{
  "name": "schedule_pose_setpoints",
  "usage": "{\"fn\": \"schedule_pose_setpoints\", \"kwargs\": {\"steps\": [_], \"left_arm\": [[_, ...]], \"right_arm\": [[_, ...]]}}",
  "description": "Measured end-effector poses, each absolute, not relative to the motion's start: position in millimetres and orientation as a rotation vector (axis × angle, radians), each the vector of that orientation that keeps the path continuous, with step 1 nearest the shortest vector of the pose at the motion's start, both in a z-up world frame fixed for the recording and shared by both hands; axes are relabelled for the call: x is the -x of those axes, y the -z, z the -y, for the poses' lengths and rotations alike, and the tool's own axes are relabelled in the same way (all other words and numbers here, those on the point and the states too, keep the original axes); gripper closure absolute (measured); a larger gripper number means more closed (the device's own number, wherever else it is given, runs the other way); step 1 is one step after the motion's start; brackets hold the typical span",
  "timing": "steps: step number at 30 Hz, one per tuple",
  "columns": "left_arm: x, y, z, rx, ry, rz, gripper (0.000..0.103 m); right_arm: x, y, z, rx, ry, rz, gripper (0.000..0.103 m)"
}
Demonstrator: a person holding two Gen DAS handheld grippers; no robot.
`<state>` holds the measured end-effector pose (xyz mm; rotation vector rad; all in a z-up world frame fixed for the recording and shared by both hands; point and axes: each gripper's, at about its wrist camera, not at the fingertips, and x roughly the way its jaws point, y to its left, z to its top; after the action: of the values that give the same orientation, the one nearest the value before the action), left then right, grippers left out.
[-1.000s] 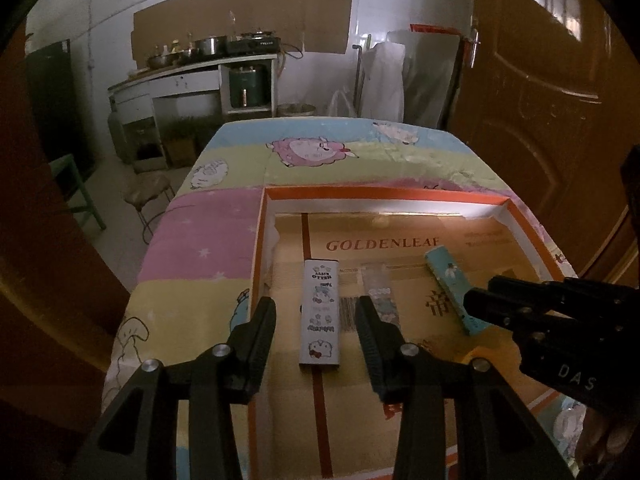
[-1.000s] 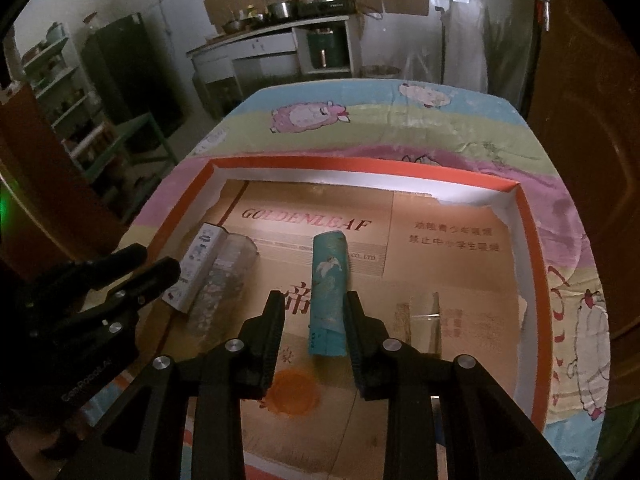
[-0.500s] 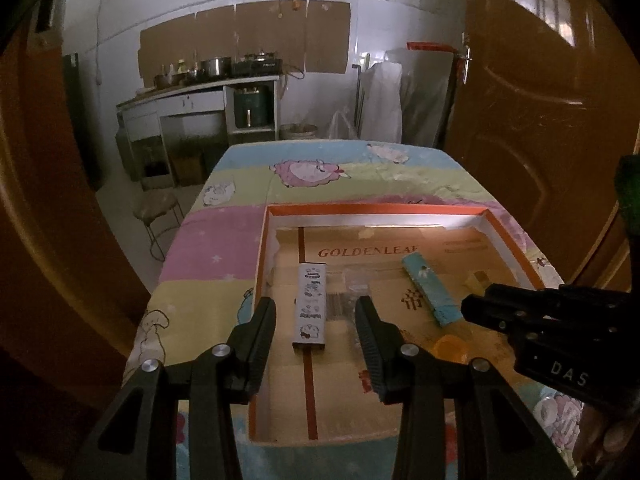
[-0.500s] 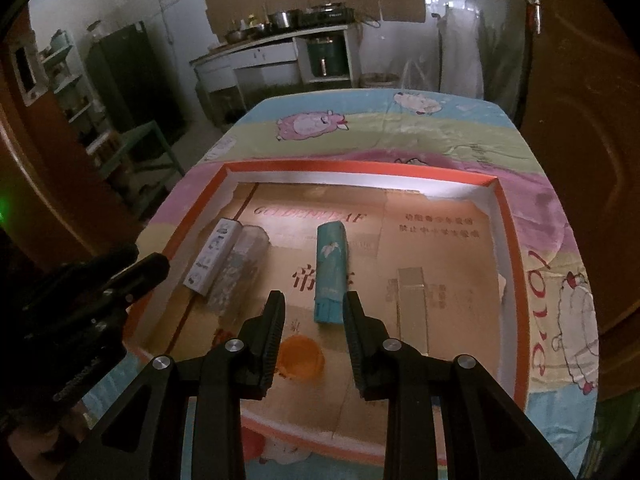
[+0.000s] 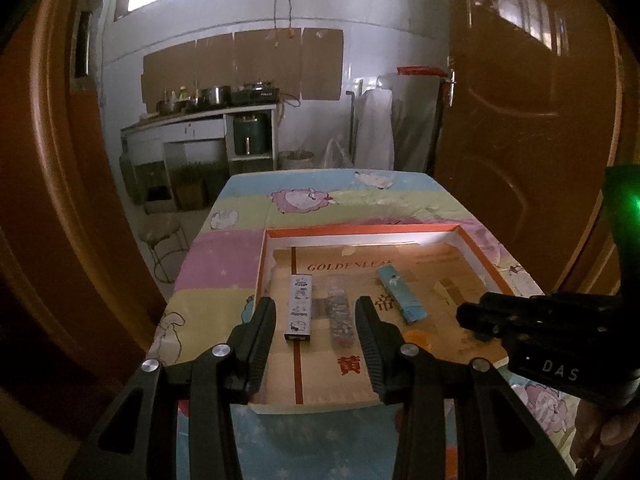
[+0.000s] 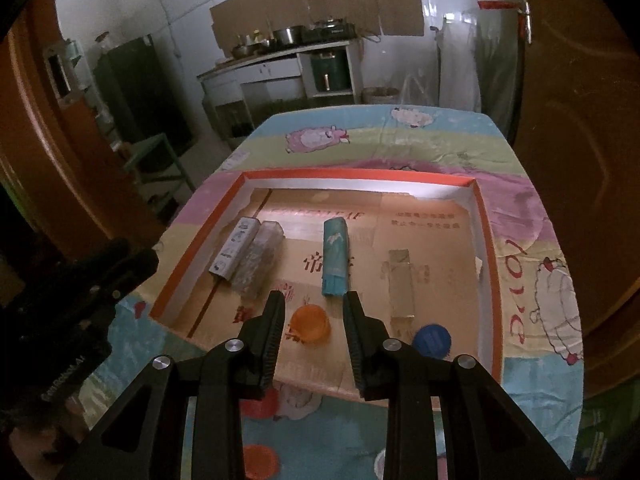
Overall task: Organize rigid objects
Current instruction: 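Lower the box and tube onto the tray floor and open both tools, then withdraw both tools from the tray toward the remaining caps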
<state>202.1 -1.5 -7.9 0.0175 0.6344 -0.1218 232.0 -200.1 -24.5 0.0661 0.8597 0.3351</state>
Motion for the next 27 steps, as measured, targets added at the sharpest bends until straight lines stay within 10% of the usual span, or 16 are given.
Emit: {"fn": "schedule_pose_setpoints", "kwargs": {"steps": [27], "left_arm": [[-133,-7,21,-0.026,0.196,-0.561,0.048]], "right_arm": [[-142,-1,252,-0.11,-0.34,-0.787,0.071]]}}
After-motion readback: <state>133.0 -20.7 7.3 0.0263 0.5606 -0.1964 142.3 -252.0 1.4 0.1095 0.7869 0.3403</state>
